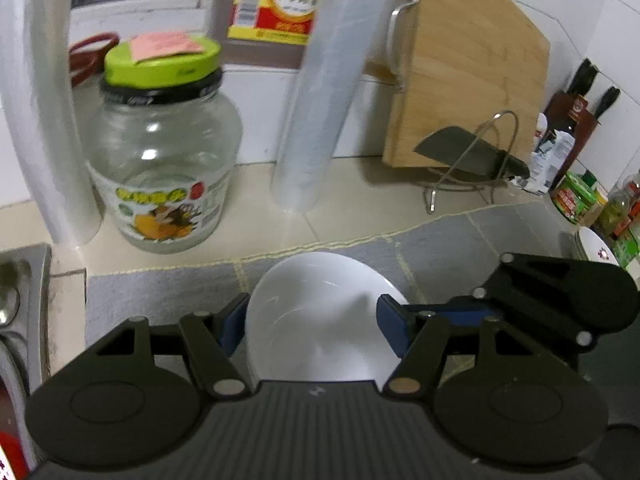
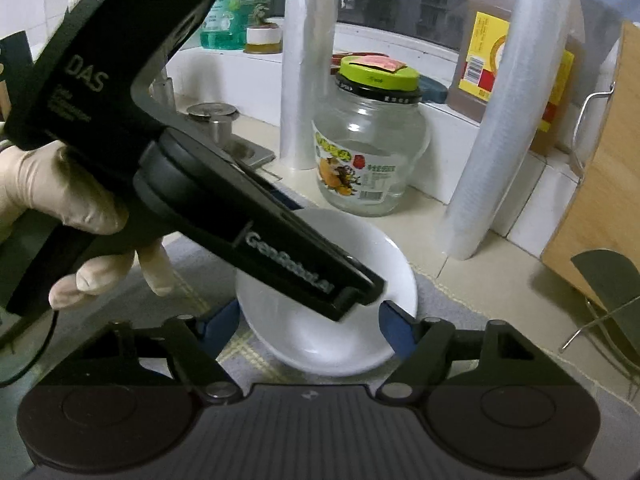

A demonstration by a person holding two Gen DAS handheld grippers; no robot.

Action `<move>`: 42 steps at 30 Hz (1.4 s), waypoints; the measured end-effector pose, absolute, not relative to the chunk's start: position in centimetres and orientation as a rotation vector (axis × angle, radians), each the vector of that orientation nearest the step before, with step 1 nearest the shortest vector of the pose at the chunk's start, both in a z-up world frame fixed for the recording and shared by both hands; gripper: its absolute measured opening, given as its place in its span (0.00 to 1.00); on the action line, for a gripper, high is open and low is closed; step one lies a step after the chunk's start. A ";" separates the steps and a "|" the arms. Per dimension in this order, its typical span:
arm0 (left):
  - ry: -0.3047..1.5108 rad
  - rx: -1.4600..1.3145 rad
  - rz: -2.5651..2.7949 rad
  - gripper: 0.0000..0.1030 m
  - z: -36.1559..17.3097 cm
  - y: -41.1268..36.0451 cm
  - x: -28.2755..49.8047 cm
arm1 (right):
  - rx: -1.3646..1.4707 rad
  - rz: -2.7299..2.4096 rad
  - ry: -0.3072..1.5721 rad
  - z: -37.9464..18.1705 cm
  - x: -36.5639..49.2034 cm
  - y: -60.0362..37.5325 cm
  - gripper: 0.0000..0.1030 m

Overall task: Organize plates and bowls
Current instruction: 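Lift the bowl with the left gripper and carry it toward the nested bowls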

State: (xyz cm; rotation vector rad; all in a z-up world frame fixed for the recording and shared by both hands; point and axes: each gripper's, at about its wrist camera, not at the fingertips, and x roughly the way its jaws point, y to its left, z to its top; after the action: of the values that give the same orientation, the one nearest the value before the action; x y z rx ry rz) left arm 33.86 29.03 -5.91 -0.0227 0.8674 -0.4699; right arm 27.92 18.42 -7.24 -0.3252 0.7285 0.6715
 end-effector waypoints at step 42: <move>0.890 -0.065 -0.487 0.58 -5.8 30.3 33.4 | -0.314 0.655 0.735 -7.7 27.6 17.9 0.94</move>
State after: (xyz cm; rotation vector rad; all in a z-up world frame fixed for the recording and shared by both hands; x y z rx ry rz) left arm 33.36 30.32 -5.83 -0.0651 0.8896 -0.4873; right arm 27.60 17.92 -7.74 -0.3138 0.7354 0.6550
